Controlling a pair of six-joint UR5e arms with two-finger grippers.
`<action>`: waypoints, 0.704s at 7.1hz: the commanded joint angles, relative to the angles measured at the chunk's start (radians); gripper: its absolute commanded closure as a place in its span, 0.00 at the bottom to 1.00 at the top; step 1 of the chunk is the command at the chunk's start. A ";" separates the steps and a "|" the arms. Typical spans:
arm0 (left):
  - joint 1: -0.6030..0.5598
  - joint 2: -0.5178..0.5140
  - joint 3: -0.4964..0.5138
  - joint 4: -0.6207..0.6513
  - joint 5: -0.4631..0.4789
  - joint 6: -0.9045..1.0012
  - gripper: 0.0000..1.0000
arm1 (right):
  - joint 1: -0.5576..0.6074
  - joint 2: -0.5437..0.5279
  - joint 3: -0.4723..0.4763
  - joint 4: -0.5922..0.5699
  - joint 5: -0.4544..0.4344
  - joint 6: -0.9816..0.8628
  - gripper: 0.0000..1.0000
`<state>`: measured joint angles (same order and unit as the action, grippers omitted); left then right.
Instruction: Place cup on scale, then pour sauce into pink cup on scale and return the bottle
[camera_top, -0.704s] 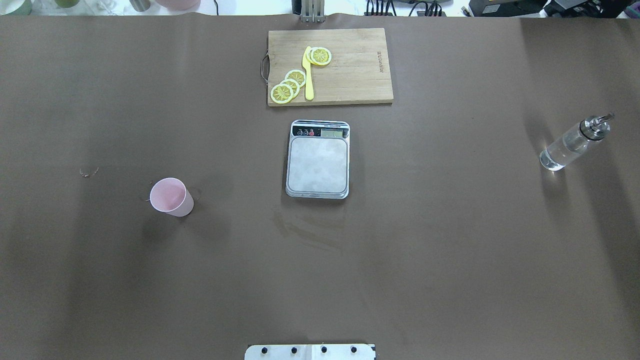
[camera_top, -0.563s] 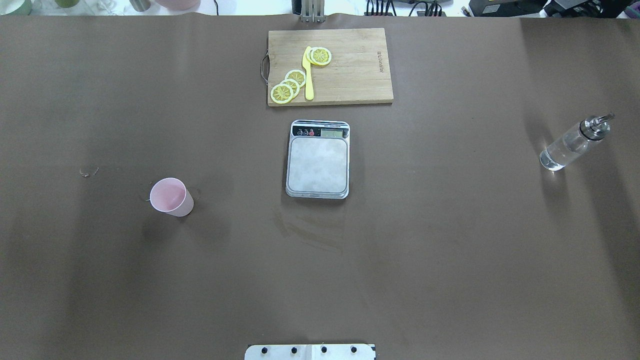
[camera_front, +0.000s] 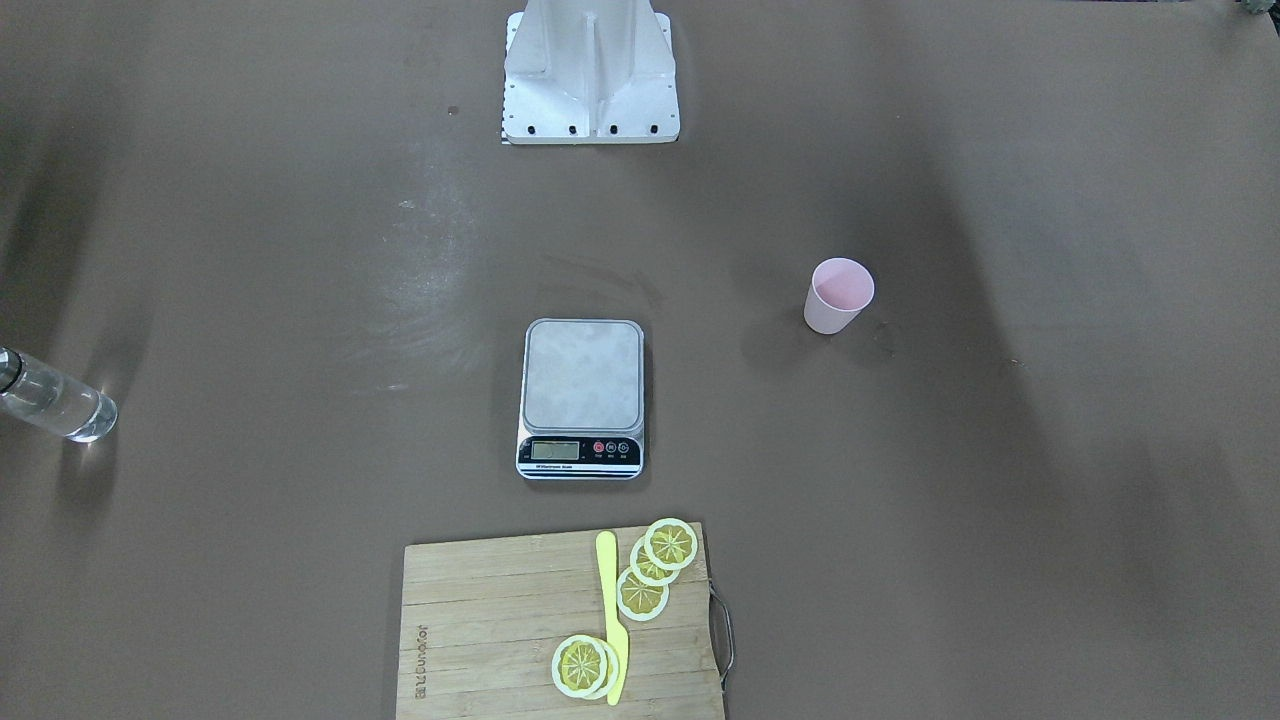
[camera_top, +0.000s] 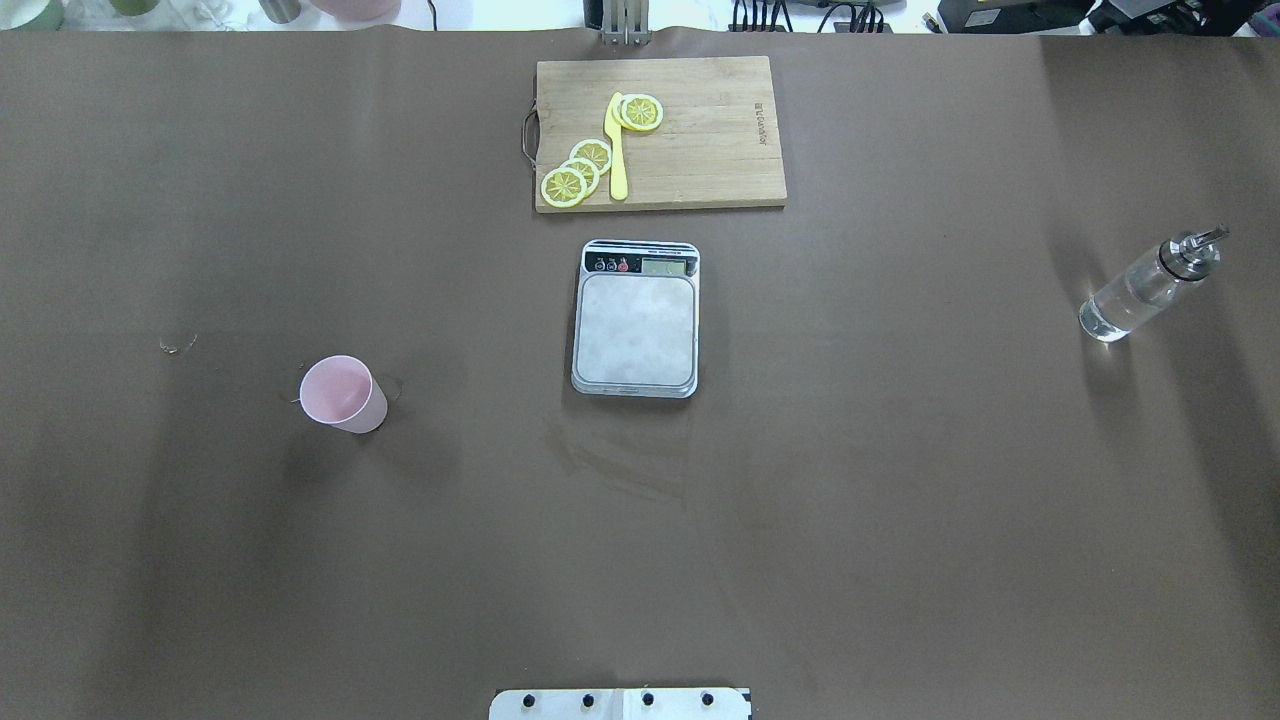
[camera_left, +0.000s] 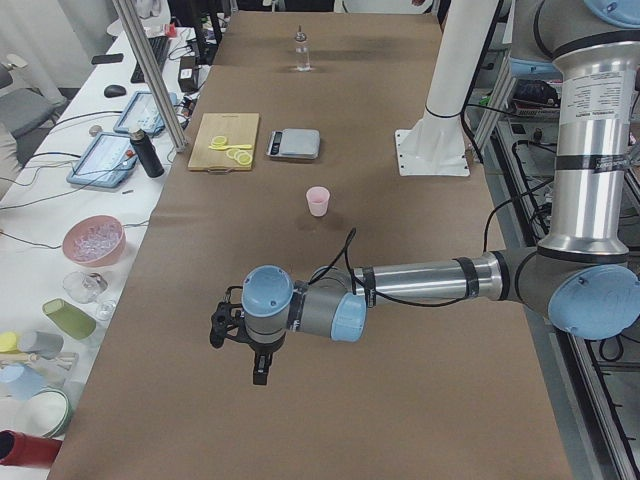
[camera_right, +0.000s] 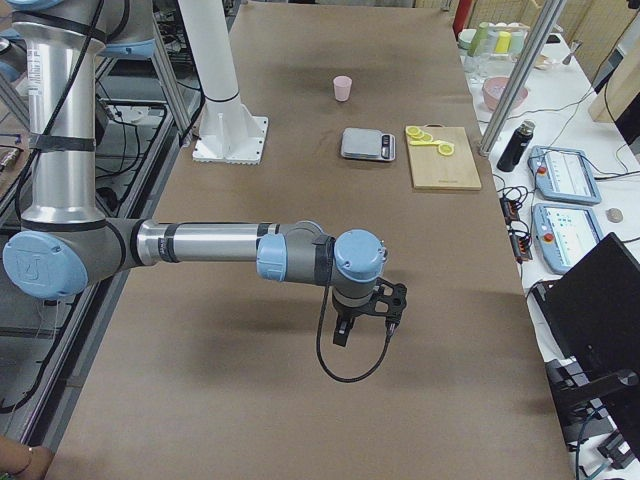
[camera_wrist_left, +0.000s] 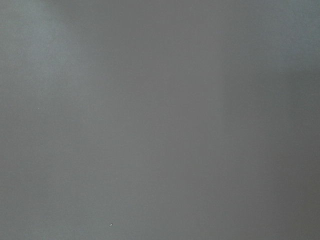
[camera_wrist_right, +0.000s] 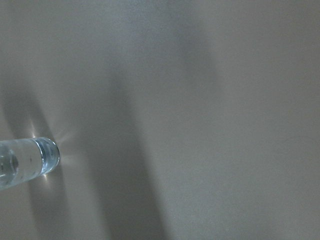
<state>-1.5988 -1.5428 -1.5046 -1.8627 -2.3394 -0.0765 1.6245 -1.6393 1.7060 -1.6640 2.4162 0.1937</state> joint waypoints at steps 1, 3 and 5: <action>0.051 0.015 -0.093 0.028 0.000 -0.082 0.02 | 0.000 -0.001 0.030 0.001 0.003 0.027 0.00; 0.172 0.015 -0.188 0.028 0.005 -0.337 0.02 | -0.002 -0.011 0.116 0.000 -0.002 0.109 0.00; 0.273 0.013 -0.271 0.028 0.002 -0.548 0.02 | -0.126 -0.016 0.246 0.003 -0.021 0.351 0.00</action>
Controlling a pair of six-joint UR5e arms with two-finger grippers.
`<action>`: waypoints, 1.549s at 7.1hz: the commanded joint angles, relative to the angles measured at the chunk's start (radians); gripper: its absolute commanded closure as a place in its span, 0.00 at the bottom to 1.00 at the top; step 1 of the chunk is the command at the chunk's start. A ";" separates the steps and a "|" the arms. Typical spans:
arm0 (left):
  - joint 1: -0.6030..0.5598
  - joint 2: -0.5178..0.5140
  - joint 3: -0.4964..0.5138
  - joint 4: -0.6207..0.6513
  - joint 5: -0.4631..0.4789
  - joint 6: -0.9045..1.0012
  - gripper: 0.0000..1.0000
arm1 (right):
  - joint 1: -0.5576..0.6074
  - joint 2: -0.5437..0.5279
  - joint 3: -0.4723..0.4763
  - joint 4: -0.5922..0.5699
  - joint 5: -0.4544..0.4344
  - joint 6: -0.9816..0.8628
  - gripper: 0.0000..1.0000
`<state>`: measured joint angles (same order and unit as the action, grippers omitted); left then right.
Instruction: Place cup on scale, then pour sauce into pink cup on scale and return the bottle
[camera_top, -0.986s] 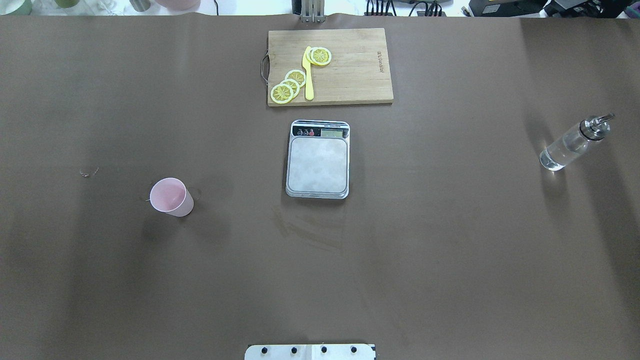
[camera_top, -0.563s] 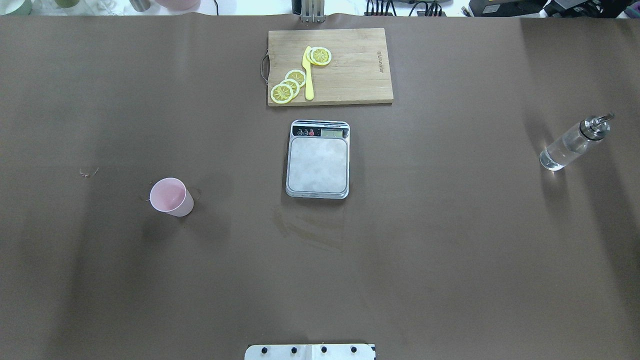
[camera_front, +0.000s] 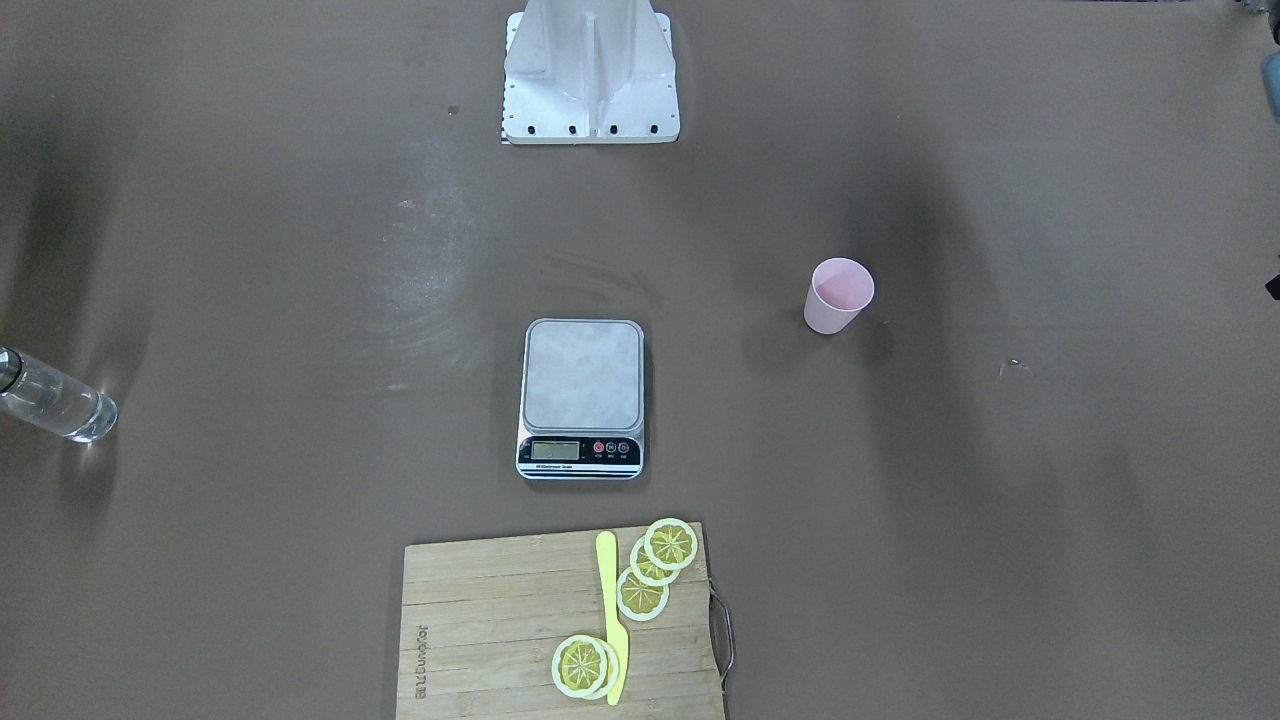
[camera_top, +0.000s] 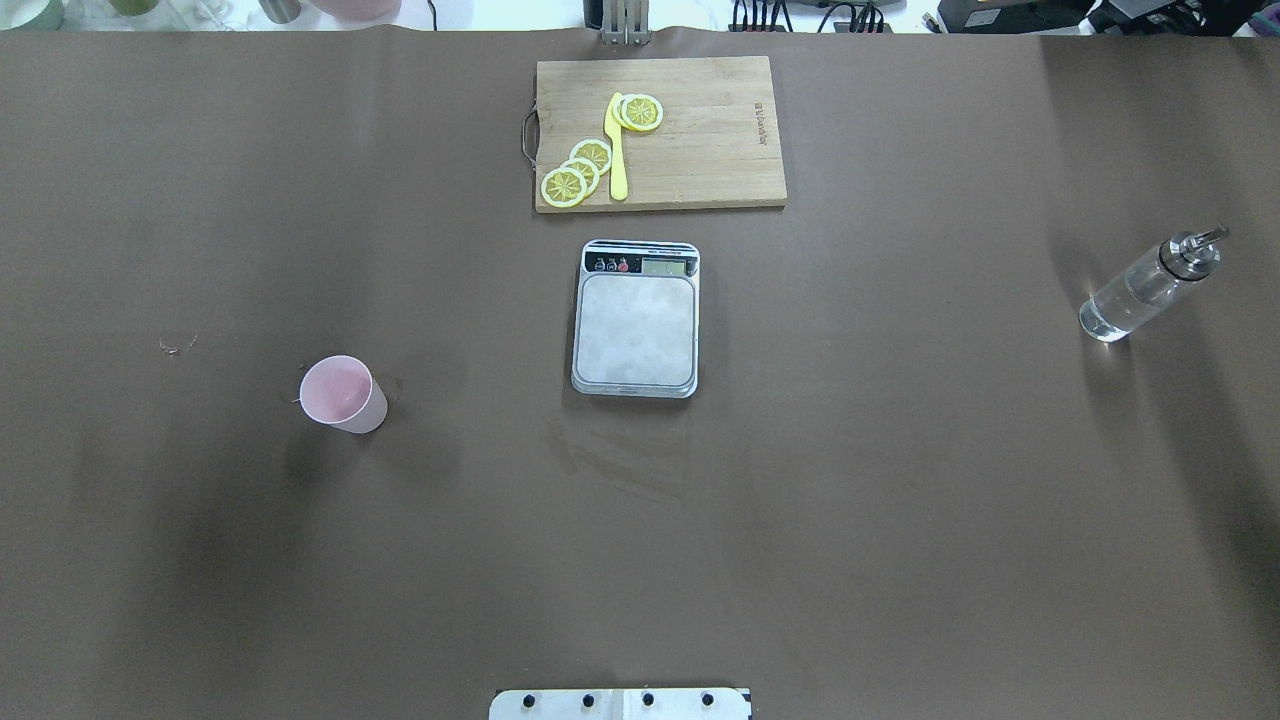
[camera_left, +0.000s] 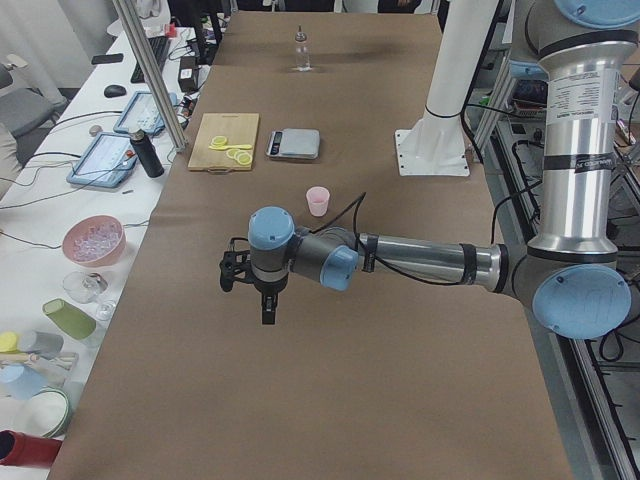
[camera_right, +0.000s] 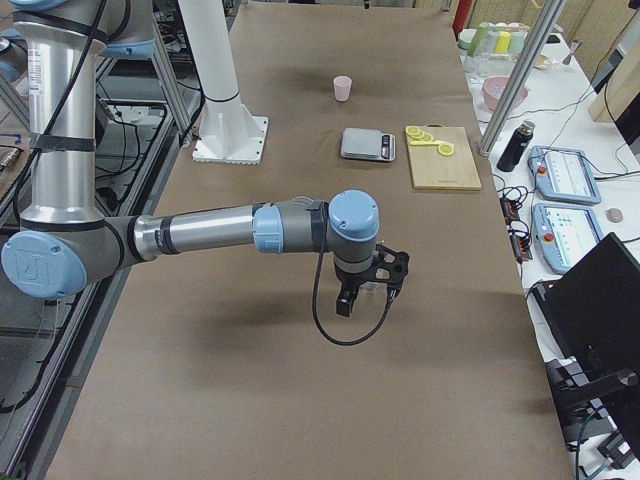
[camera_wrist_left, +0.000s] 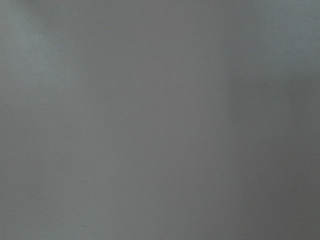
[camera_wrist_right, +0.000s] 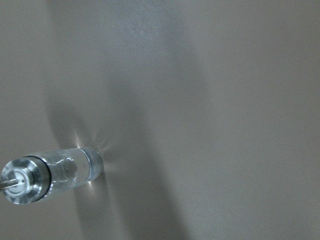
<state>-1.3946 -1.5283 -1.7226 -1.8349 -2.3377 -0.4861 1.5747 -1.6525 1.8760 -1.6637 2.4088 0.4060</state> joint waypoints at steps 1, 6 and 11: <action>0.113 -0.010 -0.083 0.000 0.006 -0.243 0.02 | -0.167 -0.003 0.134 0.004 -0.060 0.219 0.01; 0.377 -0.285 -0.173 0.320 0.084 -0.568 0.01 | -0.315 -0.094 0.204 0.164 -0.161 0.293 0.01; 0.547 -0.296 -0.224 0.294 0.153 -0.735 0.02 | -0.427 -0.277 0.117 0.812 -0.513 0.468 0.01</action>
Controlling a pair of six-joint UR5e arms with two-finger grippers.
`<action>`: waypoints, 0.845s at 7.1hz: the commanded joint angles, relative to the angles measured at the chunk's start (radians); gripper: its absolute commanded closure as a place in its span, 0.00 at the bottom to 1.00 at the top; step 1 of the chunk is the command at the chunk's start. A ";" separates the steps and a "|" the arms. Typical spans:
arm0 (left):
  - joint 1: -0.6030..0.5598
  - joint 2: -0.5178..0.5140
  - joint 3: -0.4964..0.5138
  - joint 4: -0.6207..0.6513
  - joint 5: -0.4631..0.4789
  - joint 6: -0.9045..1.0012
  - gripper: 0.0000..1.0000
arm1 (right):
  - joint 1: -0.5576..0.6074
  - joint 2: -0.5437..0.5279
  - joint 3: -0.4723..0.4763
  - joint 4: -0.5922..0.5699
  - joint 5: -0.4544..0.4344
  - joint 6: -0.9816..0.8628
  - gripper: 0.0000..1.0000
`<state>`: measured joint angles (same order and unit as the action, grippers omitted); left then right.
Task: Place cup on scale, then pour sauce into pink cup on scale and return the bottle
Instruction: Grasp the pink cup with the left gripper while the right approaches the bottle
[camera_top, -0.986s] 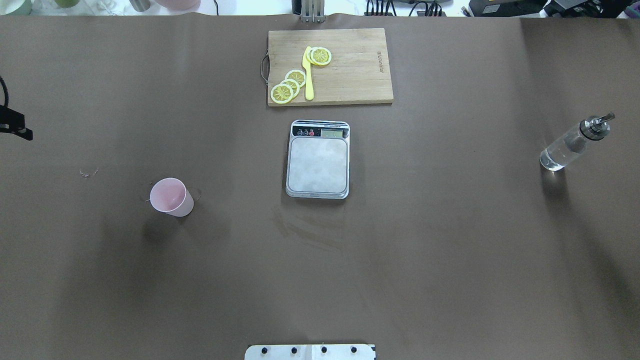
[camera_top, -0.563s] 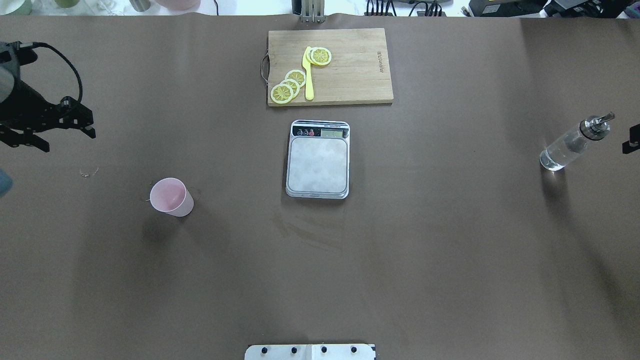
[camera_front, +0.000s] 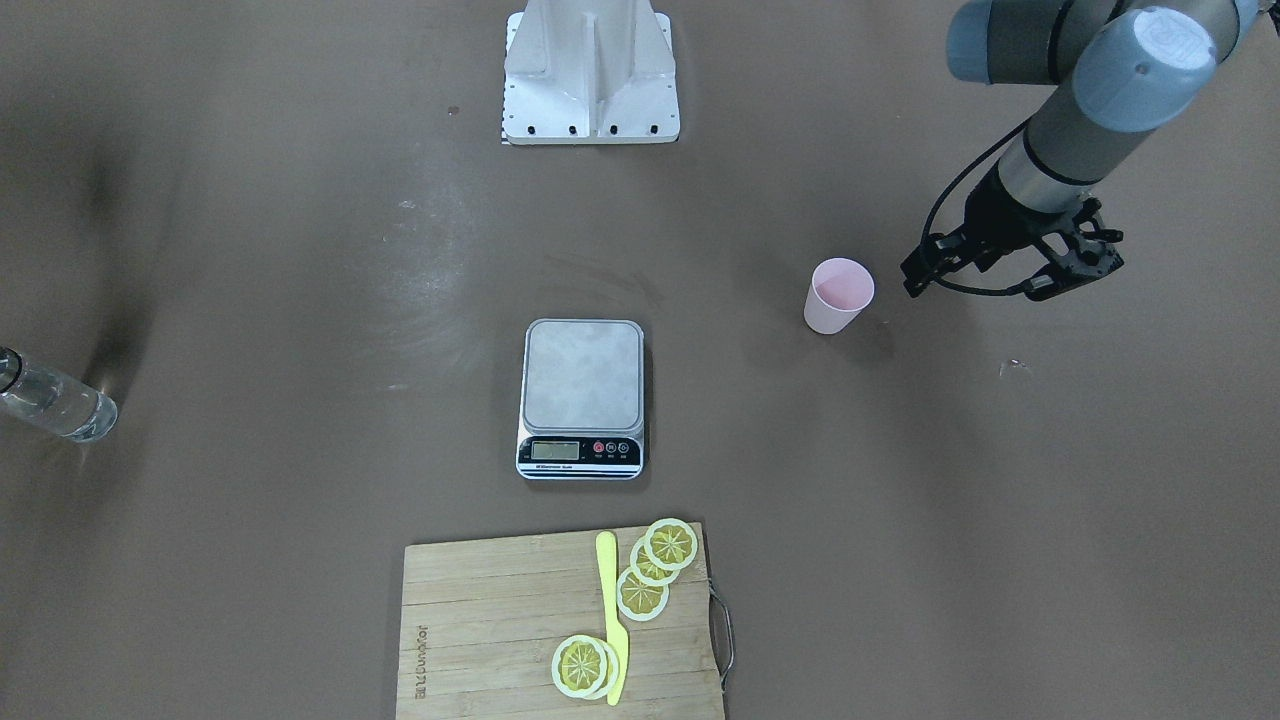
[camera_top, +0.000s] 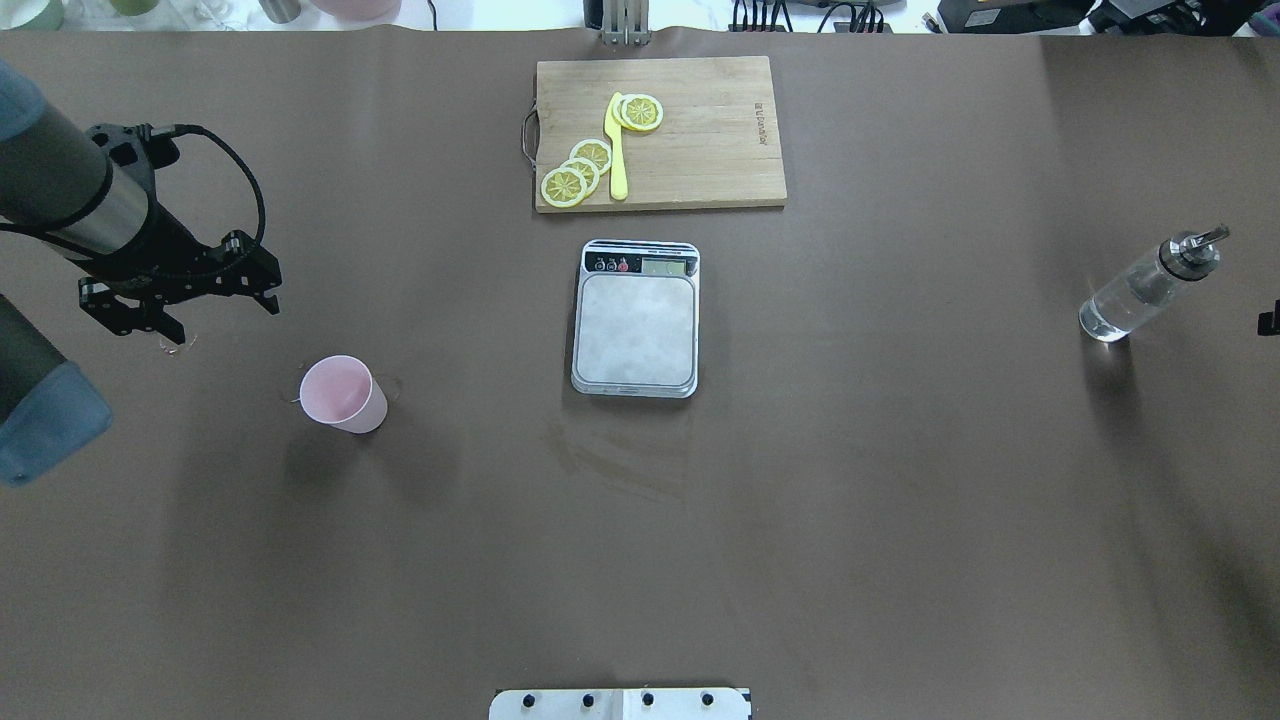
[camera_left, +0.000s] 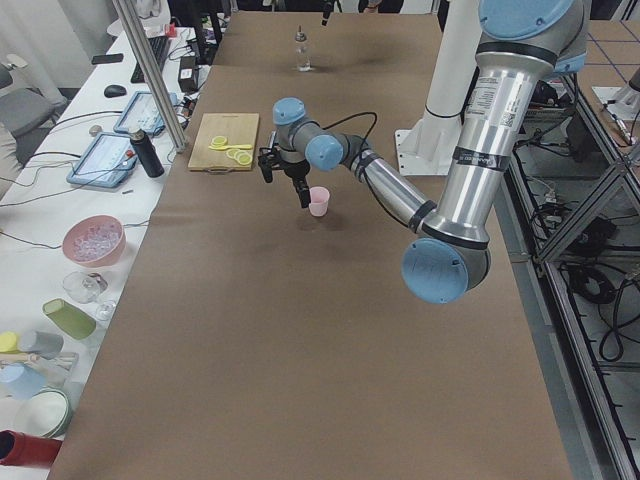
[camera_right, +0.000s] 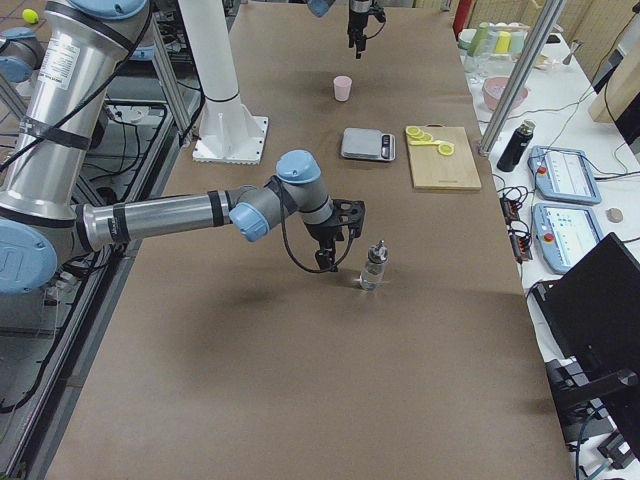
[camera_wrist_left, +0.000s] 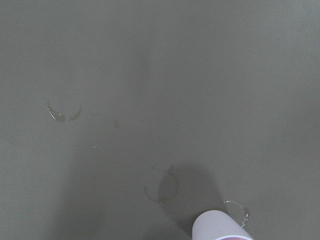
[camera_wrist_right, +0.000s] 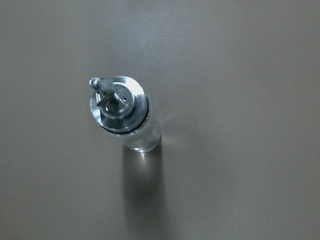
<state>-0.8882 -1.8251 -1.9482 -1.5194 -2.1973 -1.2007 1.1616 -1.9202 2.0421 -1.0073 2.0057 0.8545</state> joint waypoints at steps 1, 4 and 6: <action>0.046 0.022 0.009 -0.092 0.011 -0.028 0.02 | -0.022 -0.011 -0.104 0.281 -0.183 0.034 0.01; 0.090 0.079 0.020 -0.215 0.014 -0.103 0.03 | -0.101 -0.013 -0.132 0.383 -0.185 0.151 0.01; 0.147 0.084 0.031 -0.235 0.101 -0.158 0.06 | -0.134 -0.011 -0.105 0.385 -0.225 0.196 0.00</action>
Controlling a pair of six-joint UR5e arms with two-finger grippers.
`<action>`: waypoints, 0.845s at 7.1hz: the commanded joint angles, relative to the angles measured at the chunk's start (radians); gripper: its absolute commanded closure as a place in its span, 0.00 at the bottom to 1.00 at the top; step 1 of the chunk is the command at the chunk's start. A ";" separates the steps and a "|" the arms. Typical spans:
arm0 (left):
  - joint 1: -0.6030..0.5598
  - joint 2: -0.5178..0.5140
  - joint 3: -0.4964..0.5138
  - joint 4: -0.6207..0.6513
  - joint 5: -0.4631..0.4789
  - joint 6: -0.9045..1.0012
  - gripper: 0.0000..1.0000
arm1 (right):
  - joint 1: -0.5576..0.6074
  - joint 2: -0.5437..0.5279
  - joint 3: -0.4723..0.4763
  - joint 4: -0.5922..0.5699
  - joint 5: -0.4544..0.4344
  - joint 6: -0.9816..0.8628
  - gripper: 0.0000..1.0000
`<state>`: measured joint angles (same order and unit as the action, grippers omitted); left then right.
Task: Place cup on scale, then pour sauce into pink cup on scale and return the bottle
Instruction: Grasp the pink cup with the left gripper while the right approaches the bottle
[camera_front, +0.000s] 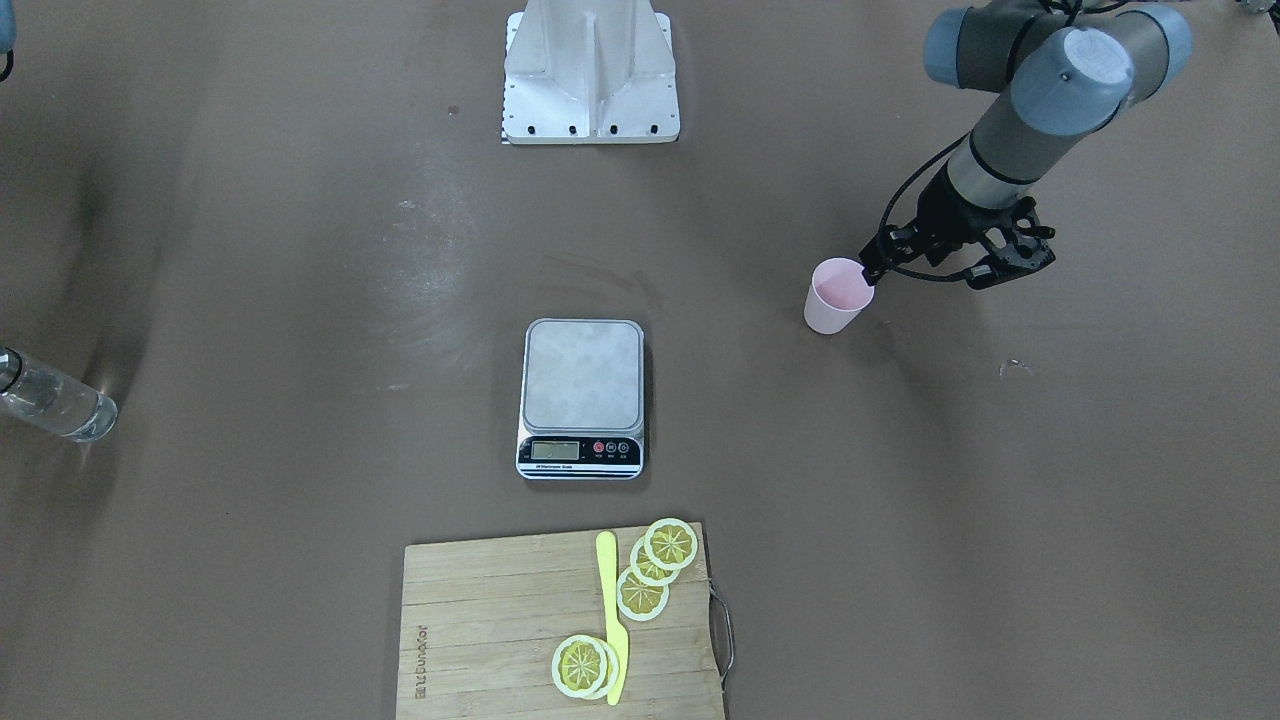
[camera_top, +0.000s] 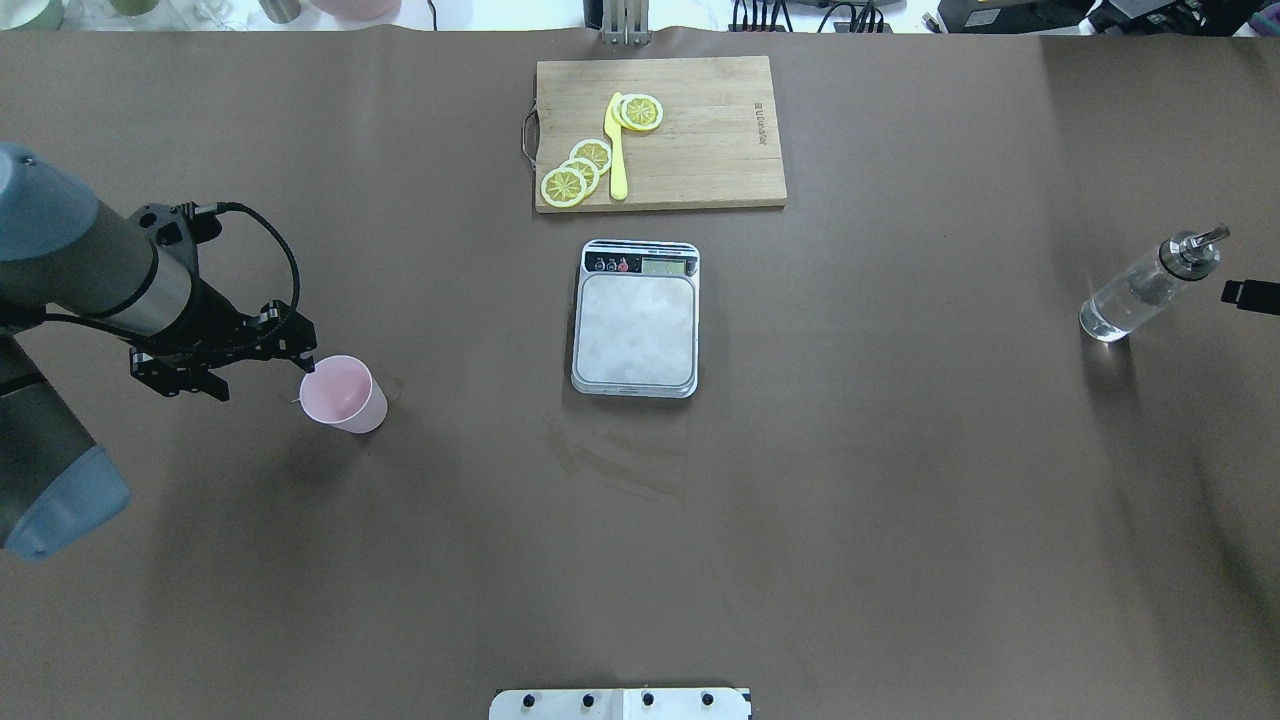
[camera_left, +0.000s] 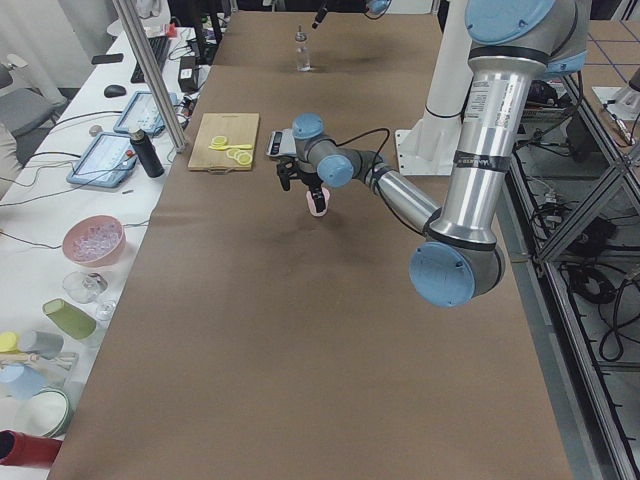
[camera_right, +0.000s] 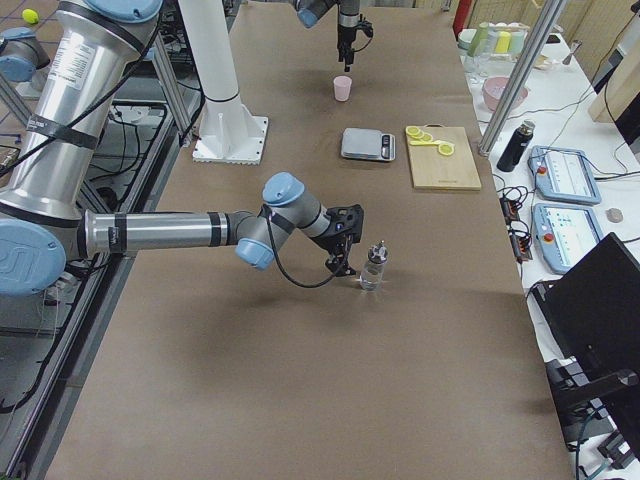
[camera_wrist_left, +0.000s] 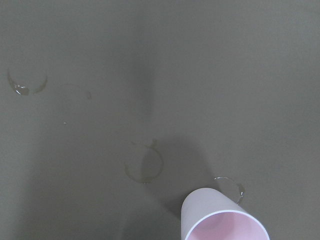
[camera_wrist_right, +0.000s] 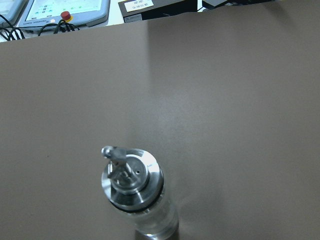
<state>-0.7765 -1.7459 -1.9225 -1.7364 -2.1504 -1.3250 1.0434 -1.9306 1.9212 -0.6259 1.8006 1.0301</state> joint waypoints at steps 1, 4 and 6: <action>0.037 0.006 0.011 -0.034 0.053 -0.033 0.07 | -0.020 -0.001 0.016 0.002 -0.033 0.021 0.01; 0.057 0.017 0.017 -0.049 0.057 -0.033 0.18 | -0.040 -0.017 0.012 0.005 -0.023 0.022 0.02; 0.080 0.016 0.019 -0.049 0.060 -0.034 0.21 | -0.060 -0.008 0.016 0.006 -0.046 0.016 0.00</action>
<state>-0.7079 -1.7294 -1.9040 -1.7850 -2.0920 -1.3580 0.9979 -1.9411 1.9357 -0.6217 1.7650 1.0570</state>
